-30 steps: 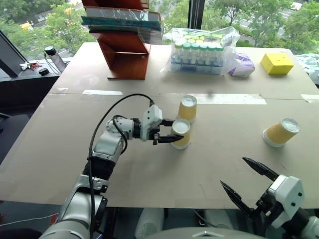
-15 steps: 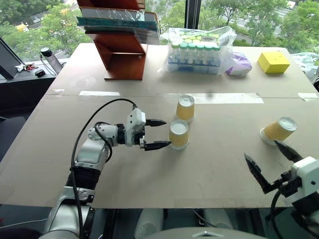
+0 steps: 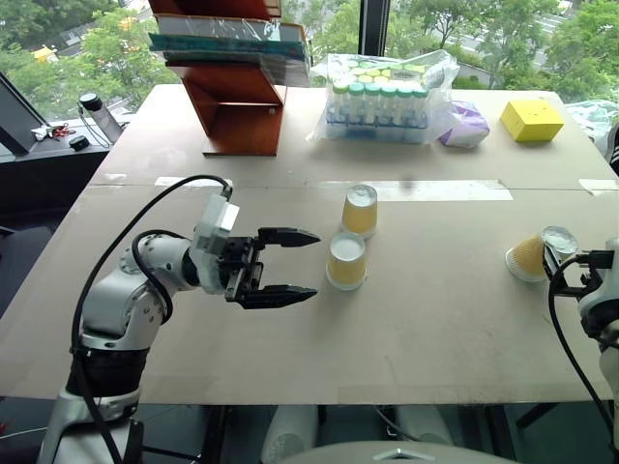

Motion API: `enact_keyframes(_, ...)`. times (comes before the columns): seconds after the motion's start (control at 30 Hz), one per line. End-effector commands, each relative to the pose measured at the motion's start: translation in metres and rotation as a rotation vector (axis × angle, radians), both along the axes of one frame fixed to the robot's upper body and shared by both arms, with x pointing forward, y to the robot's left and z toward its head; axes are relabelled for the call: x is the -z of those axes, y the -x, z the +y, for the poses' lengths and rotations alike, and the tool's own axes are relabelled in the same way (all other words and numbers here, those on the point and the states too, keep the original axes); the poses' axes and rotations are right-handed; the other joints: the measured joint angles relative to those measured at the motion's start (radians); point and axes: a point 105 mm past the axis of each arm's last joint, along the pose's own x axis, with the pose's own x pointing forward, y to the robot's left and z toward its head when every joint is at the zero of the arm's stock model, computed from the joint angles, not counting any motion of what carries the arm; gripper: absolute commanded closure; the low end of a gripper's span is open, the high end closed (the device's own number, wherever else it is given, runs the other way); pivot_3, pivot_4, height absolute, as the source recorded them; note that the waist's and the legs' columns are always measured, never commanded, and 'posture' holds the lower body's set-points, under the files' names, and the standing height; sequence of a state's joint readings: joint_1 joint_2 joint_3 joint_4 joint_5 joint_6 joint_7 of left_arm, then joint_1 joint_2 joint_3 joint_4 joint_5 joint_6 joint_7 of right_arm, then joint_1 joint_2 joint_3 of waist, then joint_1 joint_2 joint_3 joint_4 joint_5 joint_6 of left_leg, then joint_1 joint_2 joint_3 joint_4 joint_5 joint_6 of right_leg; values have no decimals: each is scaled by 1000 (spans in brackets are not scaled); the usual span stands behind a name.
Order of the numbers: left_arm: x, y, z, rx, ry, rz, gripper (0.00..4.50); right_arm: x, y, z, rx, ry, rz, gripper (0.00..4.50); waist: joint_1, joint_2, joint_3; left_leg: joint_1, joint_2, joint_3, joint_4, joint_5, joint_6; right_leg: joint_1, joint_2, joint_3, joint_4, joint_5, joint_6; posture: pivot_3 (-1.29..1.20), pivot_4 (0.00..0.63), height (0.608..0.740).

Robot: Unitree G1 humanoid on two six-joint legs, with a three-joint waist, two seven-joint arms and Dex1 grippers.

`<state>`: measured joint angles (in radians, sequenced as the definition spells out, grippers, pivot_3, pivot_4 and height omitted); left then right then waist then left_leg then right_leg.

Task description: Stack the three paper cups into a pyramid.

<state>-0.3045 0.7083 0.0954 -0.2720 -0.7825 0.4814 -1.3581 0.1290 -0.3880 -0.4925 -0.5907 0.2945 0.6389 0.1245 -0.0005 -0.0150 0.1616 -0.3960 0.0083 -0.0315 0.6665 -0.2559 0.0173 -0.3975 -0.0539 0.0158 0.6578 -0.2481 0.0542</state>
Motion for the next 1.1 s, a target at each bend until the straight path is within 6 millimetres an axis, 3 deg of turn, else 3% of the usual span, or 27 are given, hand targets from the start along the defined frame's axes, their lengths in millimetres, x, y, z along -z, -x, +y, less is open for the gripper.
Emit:
enact_keyframes(0.03,-20,3,-1,-23,45,-50,28,-3,-5,-7,18,-60,-17,0,-3,0,0,0,-1,0,0,0,0,0,1,0,0,1,1,0,150,740)
enact_keyframes(0.33,-19,3,-3,-59,66,-47,28,2,-19,4,-67,-150,8,0,-13,0,0,0,-1,1,0,0,0,0,0,1,0,2,3,0,150,740)
enact_keyframes(0.67,-15,5,-7,-90,68,-32,28,-2,-21,22,-172,-172,-9,0,-13,0,0,0,-1,1,0,0,0,0,0,1,0,1,3,0,150,740)
enact_keyframes(1.1,-6,7,0,-99,74,-16,28,-5,-18,22,-194,-113,-10,0,-11,0,0,0,-1,1,0,0,0,0,0,1,-1,1,2,0,150,740)
